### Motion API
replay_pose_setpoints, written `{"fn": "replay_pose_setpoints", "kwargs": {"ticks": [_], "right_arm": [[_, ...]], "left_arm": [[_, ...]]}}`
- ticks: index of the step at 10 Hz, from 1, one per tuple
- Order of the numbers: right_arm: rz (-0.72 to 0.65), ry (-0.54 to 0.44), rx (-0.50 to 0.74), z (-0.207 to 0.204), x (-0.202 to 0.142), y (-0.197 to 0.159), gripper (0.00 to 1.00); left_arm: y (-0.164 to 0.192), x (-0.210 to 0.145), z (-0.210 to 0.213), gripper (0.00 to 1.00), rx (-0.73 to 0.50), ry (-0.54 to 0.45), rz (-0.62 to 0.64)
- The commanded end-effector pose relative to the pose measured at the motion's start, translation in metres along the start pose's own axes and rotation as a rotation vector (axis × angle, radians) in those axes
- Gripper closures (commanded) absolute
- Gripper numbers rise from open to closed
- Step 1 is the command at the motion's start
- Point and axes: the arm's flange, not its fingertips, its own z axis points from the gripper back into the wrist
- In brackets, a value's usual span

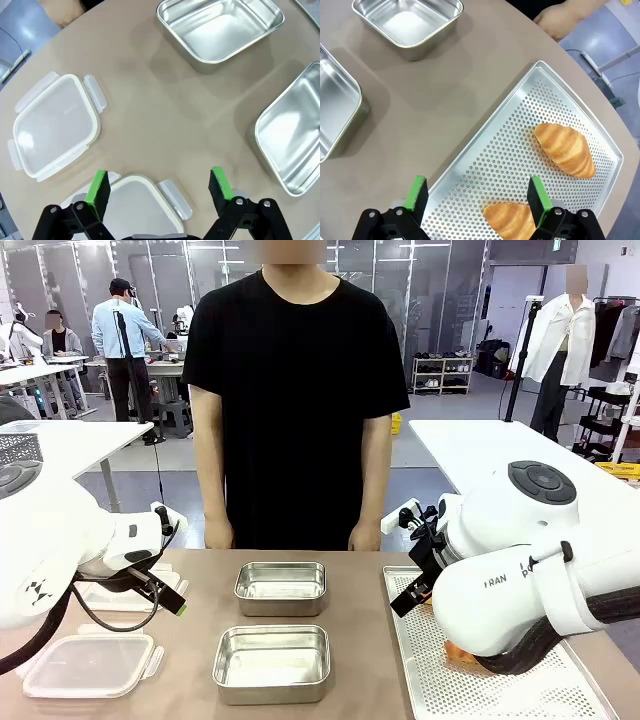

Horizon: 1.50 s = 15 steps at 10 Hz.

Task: Place the bread into the airtight container.
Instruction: Pick up a Butter Roll and place it into an empty Airtight Container.

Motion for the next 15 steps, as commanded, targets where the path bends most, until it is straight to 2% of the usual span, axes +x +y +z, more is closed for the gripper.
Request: {"fn": "replay_pose_setpoints", "kwargs": {"ticks": [1, 9, 10, 11, 12, 15], "right_arm": [[0.0, 0.0, 0.0, 0.0, 0.0, 0.0, 0.0], [0.0, 0.0, 0.0, 0.0, 0.0, 0.0, 0.0], [0.003, 0.0, -0.001, 0.0, 0.0, 0.0, 0.0], [0.015, 0.025, 0.023, 0.028, 0.012, -0.015, 0.0], [-0.007, -0.004, 0.066, 0.071, 0.027, -0.036, 0.0], [0.007, -0.052, 0.105, 0.22, 0.051, -0.084, 0.0]], "left_arm": [[0.0, 0.0, 0.0, 0.0, 0.0, 0.0, 0.0], [0.0, 0.0, 0.0, 0.0, 0.0, 0.0, -0.001], [0.01, 0.014, 0.013, 0.0, 0.013, 0.006, -0.011], [0.024, 0.032, 0.038, 0.0, -0.052, 0.076, 0.03], [0.04, 0.051, 0.076, 0.0, -0.115, 0.065, 0.019], [0.072, 0.085, 0.206, 0.0, -0.138, 0.04, 0.005]]}}
